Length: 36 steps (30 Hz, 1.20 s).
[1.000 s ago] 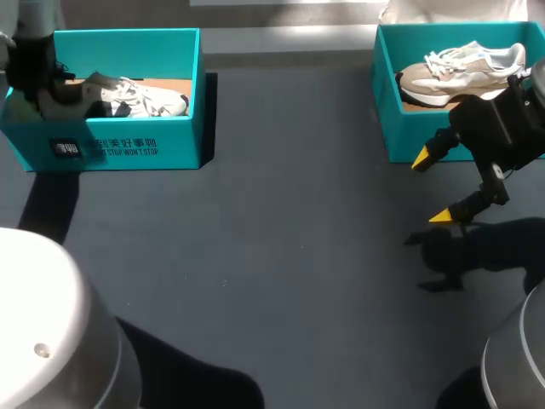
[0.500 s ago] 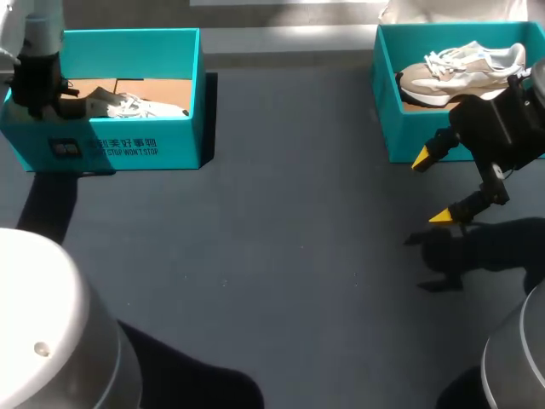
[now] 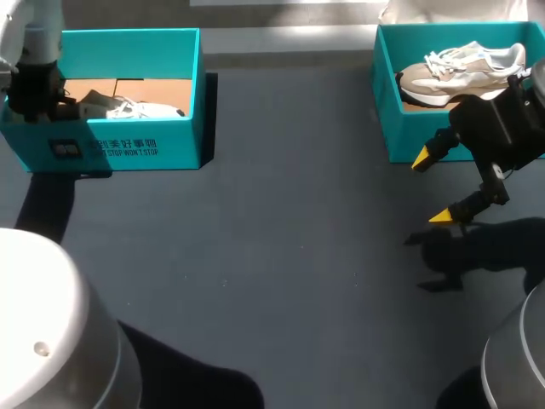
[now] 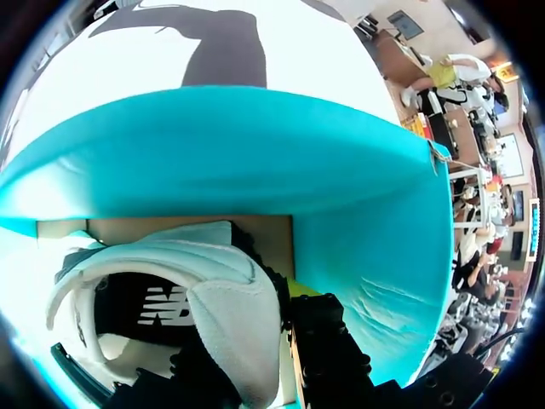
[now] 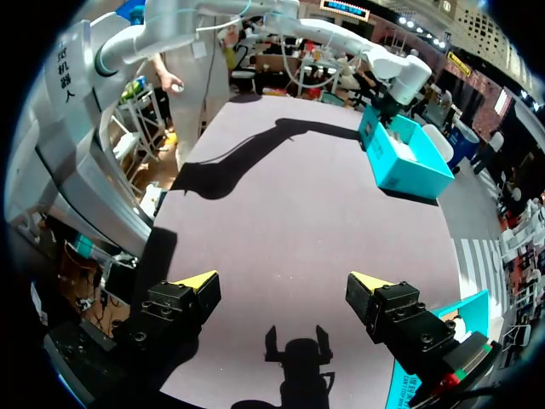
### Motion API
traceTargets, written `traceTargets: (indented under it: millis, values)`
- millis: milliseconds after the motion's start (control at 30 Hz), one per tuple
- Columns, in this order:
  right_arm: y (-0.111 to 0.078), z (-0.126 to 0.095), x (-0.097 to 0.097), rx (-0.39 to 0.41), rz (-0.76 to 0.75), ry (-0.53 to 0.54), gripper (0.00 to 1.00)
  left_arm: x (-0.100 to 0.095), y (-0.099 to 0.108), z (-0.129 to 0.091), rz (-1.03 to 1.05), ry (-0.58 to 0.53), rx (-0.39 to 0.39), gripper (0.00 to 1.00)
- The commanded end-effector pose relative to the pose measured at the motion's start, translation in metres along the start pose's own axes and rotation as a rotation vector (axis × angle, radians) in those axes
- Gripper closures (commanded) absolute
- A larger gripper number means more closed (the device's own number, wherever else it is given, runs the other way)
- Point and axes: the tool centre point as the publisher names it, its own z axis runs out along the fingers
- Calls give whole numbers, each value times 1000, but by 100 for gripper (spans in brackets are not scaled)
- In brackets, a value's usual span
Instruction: Take the shoe out of the shoebox, open the shoe tongue, remove and reinsert the insole, then place the shoe into the shoebox
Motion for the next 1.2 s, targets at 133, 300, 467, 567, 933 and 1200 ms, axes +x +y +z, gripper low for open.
traceTargets:
  millis: [133,300,467,567,933,1200]
  values:
    - [0,1,-1,3,1,2,0,-1,-2,8,24,-15,25,0]
    - [0,1,-1,3,1,2,0,2,-4,-8,37,-48,27,0]
    - [0,1,-1,3,1,2,0,5,-3,-25,45,-71,20,0]
    - [0,1,-1,3,1,2,0,6,-3,-34,46,-84,12,0]
    - [0,1,-1,3,1,2,0,8,-9,-71,61,-146,-8,0]
    - [0,1,-1,3,1,2,0,14,-8,-112,65,-176,-32,0]
